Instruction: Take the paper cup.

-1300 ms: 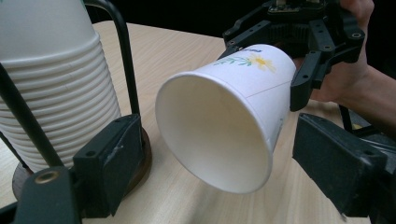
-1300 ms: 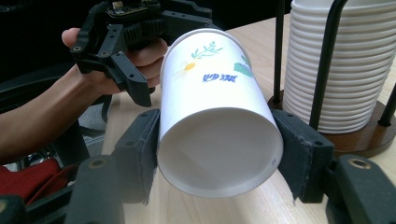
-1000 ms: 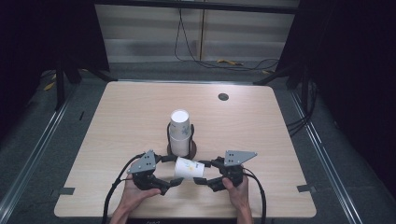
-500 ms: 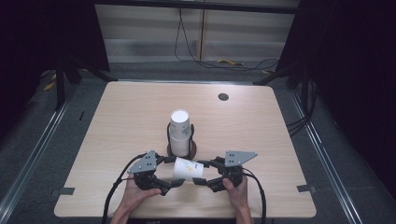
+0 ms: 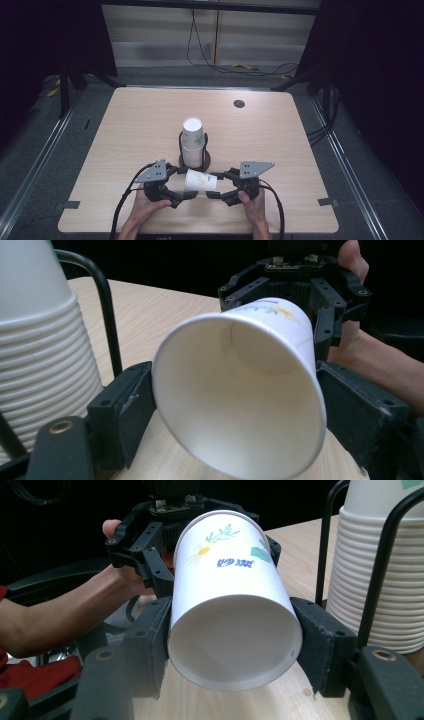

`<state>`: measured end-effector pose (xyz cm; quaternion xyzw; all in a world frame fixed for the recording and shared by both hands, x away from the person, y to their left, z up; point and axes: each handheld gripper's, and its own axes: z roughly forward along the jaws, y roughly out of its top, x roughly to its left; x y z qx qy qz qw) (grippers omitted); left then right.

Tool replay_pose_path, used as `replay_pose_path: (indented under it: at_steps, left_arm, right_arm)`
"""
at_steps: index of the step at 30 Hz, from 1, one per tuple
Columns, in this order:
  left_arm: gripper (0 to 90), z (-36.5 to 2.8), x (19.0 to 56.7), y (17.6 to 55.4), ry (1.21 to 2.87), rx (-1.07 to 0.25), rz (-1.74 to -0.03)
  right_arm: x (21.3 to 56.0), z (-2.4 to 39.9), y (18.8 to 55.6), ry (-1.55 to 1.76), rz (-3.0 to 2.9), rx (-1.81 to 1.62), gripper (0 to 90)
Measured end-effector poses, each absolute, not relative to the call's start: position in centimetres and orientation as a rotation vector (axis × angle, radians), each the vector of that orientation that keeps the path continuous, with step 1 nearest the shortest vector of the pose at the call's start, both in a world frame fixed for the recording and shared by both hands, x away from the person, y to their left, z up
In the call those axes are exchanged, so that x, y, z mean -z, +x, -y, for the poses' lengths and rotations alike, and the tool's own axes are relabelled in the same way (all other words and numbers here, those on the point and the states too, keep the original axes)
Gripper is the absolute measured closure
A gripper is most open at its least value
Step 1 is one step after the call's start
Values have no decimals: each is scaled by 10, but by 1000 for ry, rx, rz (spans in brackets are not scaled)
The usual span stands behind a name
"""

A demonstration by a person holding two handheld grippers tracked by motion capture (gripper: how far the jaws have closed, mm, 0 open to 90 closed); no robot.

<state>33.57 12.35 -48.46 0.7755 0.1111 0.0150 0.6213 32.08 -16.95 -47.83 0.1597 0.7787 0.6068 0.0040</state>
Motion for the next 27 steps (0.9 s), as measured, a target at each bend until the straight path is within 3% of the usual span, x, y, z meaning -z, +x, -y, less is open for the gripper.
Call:
replay_pose_path:
  at_steps: [15,27]
  left_arm:
    - [234,-124,483,335,1778,-24,-238]
    - [284,-126,480,333,1769,-20,-226]
  right_arm:
    - [479,169,321,467,-2486,-1857,363]
    - [482,168,321,477,-2459,-1838,301]
